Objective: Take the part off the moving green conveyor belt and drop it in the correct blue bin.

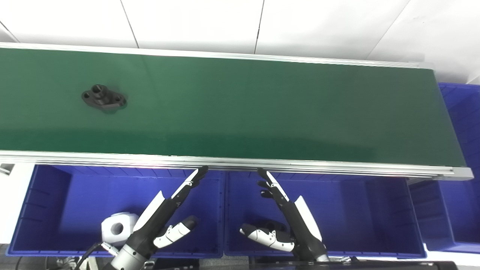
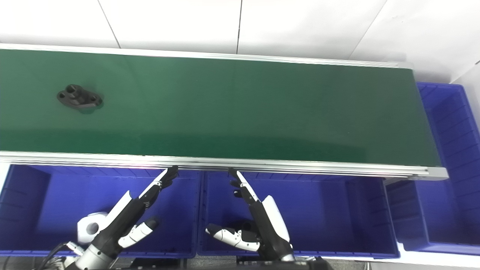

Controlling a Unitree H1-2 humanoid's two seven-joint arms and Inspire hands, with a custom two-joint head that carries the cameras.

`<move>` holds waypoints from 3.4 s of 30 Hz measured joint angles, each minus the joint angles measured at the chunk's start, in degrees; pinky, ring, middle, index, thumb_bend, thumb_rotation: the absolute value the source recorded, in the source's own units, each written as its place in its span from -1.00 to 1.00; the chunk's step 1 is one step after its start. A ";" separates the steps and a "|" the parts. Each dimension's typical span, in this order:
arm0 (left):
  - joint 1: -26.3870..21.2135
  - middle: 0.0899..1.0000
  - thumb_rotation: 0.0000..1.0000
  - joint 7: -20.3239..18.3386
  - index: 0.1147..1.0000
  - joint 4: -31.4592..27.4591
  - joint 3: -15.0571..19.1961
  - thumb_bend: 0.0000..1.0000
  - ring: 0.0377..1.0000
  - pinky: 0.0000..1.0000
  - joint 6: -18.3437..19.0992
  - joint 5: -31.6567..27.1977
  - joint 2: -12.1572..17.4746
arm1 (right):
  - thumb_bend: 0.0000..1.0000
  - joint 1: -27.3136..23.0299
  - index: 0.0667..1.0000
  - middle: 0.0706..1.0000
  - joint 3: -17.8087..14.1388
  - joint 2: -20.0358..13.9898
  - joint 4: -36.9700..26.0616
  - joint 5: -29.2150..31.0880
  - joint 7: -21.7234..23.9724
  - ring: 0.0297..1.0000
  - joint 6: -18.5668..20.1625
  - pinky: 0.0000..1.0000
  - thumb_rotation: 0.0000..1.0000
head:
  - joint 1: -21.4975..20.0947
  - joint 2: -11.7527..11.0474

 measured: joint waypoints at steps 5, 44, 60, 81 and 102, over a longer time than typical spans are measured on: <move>-0.02 1.00 0.89 0.00 0.98 -0.09 -0.01 0.14 0.98 0.93 0.00 0.04 -0.69 | 0.27 0.01 0.97 0.94 -0.19 0.00 -0.09 0.14 0.01 0.85 0.00 0.68 0.03 | -0.09 0.62; 0.22 0.89 0.48 0.10 0.84 3.57 -0.07 0.27 0.84 0.73 -0.05 2.41 -3.43 | 0.29 -0.16 0.94 0.86 -3.63 -0.18 -1.23 4.31 -2.32 0.78 -8.84 0.59 0.33 | 14.94 -12.13; -0.96 0.85 0.47 2.52 0.82 5.51 -0.97 0.33 0.80 0.68 -0.06 2.53 -3.17 | 0.30 -12.15 1.00 0.80 -6.68 2.97 -17.74 7.64 2.37 0.73 2.33 0.60 0.20 | 11.87 -12.83; -1.47 0.91 0.53 2.45 0.86 3.87 -1.03 0.24 0.87 0.76 -0.06 2.44 -2.37 | 0.35 -38.15 0.90 0.82 -11.35 -2.95 -21.24 6.01 13.75 0.77 21.22 0.60 -0.04 | 5.36 -8.17; -4.20 0.89 0.63 2.32 0.86 4.62 -0.86 0.15 0.84 0.72 -0.07 0.87 -1.77 | 0.46 -57.81 0.91 0.84 -1.60 -5.04 -8.17 -8.06 25.00 0.73 35.03 0.49 -0.11 | 0.62 -10.20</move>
